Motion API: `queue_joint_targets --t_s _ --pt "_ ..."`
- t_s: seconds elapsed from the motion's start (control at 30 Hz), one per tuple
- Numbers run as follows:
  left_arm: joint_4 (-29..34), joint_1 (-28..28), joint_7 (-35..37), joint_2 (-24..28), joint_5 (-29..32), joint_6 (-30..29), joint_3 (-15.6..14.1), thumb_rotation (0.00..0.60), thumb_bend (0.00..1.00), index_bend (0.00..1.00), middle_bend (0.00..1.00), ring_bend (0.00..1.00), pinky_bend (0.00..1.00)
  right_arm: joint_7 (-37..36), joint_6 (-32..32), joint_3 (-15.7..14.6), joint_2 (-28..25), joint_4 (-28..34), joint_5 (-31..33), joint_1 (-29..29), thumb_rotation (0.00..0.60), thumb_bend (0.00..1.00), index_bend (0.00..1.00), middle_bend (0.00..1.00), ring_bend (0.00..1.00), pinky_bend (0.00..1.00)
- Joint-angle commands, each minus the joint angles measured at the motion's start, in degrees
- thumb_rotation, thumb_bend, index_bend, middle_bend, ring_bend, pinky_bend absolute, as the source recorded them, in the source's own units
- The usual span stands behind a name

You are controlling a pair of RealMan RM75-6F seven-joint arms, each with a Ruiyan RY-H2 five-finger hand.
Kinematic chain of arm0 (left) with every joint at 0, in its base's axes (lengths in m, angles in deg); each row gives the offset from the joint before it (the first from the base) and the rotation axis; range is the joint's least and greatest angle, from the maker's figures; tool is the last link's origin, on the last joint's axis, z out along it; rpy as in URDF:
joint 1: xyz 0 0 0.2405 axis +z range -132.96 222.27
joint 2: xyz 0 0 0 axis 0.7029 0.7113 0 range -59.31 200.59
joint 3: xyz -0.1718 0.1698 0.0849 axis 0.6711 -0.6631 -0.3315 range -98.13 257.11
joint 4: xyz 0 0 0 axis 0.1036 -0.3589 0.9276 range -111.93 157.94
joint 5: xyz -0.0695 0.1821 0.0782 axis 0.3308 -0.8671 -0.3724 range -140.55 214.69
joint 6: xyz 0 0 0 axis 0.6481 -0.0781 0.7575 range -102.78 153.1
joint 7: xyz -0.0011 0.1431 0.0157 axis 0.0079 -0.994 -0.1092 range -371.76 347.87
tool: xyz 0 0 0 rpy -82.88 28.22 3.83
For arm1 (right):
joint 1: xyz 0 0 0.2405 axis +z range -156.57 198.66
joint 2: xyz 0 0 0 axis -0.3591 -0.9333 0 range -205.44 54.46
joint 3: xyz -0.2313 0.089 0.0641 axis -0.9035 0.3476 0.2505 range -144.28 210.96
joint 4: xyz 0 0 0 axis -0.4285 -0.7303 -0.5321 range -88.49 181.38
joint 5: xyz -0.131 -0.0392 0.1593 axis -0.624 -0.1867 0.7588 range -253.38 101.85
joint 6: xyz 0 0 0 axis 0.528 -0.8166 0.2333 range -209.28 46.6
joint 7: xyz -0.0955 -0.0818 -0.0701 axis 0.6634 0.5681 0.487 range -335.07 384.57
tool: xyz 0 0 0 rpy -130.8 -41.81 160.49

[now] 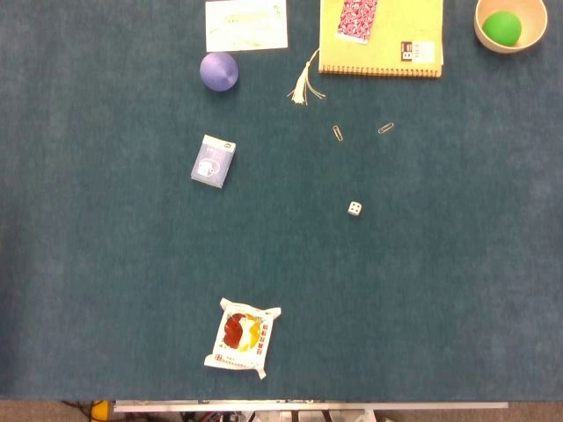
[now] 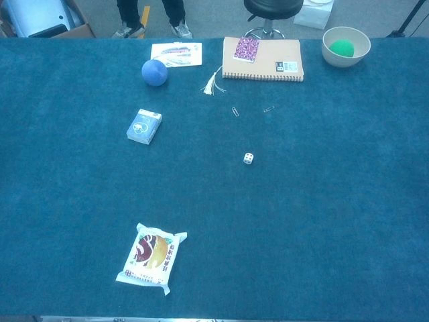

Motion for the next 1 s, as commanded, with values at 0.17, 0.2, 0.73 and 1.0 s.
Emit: queue_joint_targets --t_s 0.17,0.2,0.73,1.0 --pt "1.8 0.8 -1.4 0.7 -0.6 -1.6 -0.4 0.6 0.0 0.48 0.44 0.28 0.44 -3.8 2.9 -0.1 1.7 -3.0 0.4 0.8 0.6 0.36 0.48 0.43 0.39 0.41" --pt "2.0 1.0 -1.6 0.8 -0.7 -1.7 -0.5 0.6 0.0 0.48 0.44 0.28 0.44 -4.3 3.3 -0.1 1.8 -3.2 0.4 0.9 0.6 0.36 0.48 0.43 0.39 0.41" --pt "3.8 1.9 -3.3 1.4 -1.6 -3.6 -0.9 0.6 0.0 0.48 0.44 0.28 0.44 -9.4 13.2 1.8 6.2 -6.7 0.8 7.4 0.6 0.38 0.48 0.43 0.39 0.47" --pt "4.2 2.0 -2.4 1.9 -1.7 -3.9 -0.5 0.6 0.0 0.48 0.44 0.28 0.44 -11.8 23.2 4.3 13.2 -10.1 3.1 15.0 0.6 0.53 0.48 0.48 0.48 0.65"
